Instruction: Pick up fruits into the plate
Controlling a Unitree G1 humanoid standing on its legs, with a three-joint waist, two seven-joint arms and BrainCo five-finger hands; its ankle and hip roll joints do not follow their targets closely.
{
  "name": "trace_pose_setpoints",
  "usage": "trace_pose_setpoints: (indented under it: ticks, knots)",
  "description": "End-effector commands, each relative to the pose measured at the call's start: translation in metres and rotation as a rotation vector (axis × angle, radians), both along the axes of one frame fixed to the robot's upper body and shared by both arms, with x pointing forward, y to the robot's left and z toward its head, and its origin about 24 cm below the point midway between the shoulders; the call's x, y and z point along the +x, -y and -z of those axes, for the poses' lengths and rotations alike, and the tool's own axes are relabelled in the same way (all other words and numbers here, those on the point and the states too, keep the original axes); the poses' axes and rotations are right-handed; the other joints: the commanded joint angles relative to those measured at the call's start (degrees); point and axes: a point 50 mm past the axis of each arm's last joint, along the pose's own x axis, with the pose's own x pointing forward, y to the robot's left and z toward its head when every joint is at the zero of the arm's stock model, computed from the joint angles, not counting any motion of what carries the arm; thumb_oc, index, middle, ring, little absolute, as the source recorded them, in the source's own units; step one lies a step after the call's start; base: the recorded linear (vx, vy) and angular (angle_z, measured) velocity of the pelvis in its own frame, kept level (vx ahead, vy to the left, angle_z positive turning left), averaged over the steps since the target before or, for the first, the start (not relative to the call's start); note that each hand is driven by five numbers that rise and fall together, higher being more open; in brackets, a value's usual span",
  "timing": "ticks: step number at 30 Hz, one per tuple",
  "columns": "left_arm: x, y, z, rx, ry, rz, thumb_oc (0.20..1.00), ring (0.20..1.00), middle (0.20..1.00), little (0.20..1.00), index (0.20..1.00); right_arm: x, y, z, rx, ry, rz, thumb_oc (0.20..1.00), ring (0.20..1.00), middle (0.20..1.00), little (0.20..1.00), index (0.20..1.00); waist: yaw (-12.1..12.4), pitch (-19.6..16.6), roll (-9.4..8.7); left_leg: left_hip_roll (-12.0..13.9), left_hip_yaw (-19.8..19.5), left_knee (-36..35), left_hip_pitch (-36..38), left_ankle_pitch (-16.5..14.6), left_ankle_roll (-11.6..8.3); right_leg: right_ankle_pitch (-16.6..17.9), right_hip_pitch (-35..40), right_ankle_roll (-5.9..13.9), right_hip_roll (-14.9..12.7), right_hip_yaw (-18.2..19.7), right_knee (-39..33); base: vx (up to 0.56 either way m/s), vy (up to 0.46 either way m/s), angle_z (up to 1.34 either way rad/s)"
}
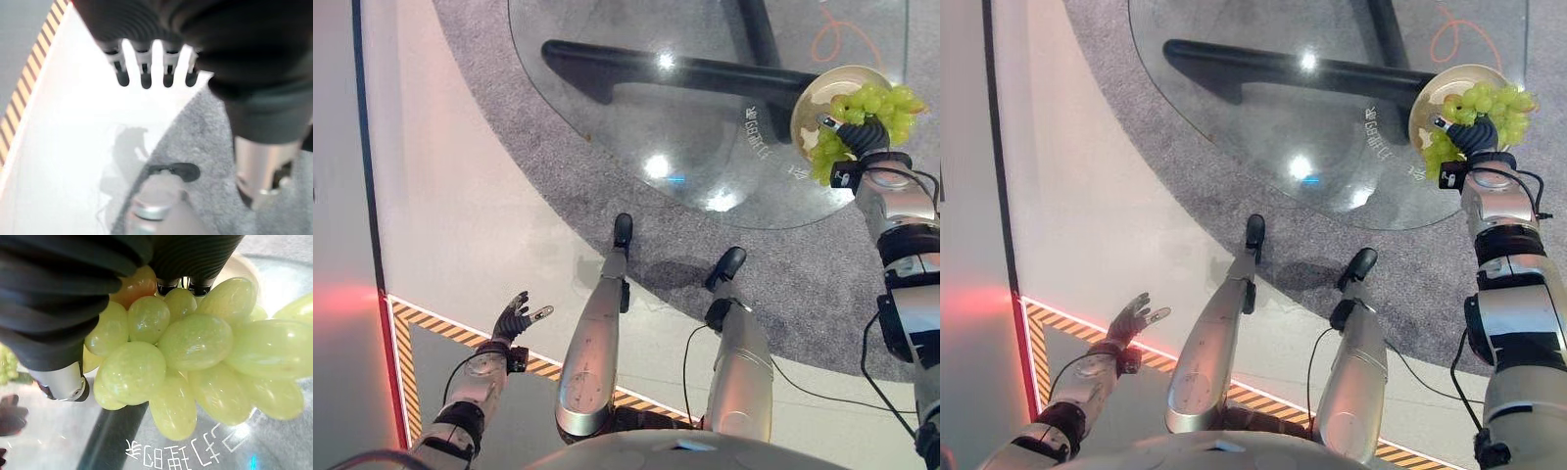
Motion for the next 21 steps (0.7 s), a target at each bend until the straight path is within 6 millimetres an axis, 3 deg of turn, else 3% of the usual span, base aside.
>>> trace_pose_setpoints:
  ticks: [1, 8, 9, 10, 16, 21]
  knots:
    - [-0.023, -0.009, 0.008, 0.049, -0.053, 0.003, 1.0, 1.0, 1.0, 1.0, 1.0, -0.022, 0.046, -0.029, -0.2, -0.038, 0.232, 0.2, 0.2, 0.2, 0.2, 0.2, -0.3, -1.2, 3.08, -5.3, -2.0, 5.5, -3.9, -7.6, 1.53, -8.3, -2.2, -1.76, 4.3, -1.2, 7.7, 0.03, -0.008, 0.01]
    - [-0.03, -0.003, 0.009, 0.036, -0.061, 0.021, 1.0, 1.0, 1.0, 1.0, 1.0, -0.059, 0.097, -0.028, -0.259, -0.204, 0.627, 0.2, 0.2, 0.2, 0.2, 0.2, 0.4, -1.2, 5.26, -5.7, -2.4, 7.2, -6.5, -7.9, 2.25, -8.6, -5.2, -2.17, 4.0, -0.2, 9.5, 0.02, 0.008, 0.02]
    - [-0.031, -0.002, 0.01, 0.034, -0.068, 0.027, 1.0, 1.0, 1.0, 1.0, 1.0, -0.063, 0.1, -0.03, -0.278, -0.205, 0.663, 0.492, 0.492, 0.492, 0.492, 0.492, 0.5, -1.2, 5.62, -5.9, -2.4, 7.2, -6.5, -7.9, 2.35, -8.6, -5.3, -2.18, 4.0, -0.2, 9.6, 0.0, 0.0, 0.0]
    - [-0.032, -0.003, 0.01, 0.037, -0.072, 0.031, 1.0, 1.0, 1.0, 1.0, 1.0, -0.065, 0.103, -0.032, -0.3, -0.202, 0.694, 1.0, 1.0, 1.0, 1.0, 1.0, 0.6, -1.2, 5.85, -5.9, -2.4, 7.1, -6.4, -7.8, 2.43, -8.5, -5.2, -2.17, 3.9, -0.3, 9.5, 0.0, 0.0, 0.0]
    - [-0.04, -0.007, 0.013, 0.045, -0.113, 0.019, 1.0, 1.0, 1.0, 1.0, 1.0, -0.063, 0.099, -0.051, -0.437, -0.089, 0.678, 1.0, 1.0, 1.0, 1.0, 1.0, 0.4, -1.2, 6.03, -6.2, -2.3, 6.5, -5.0, -7.8, 2.48, -8.3, -3.9, -2.05, 4.4, -0.1, 8.6, 0.0, 0.0, 0.0]
    - [-0.048, -0.017, 0.019, 0.106, -0.18, -0.03, 1.0, 1.0, 1.0, 1.0, 1.0, -0.042, 0.068, -0.065, -0.471, 0.084, 0.476, 1.0, 1.0, 1.0, 1.0, 1.0, -0.4, -1.2, 5.22, -6.0, -1.8, 5.3, -2.4, -7.9, 2.0, -8.1, -1.3, -1.7, 4.8, -0.1, 6.9, -0.02, 0.025, -0.02]
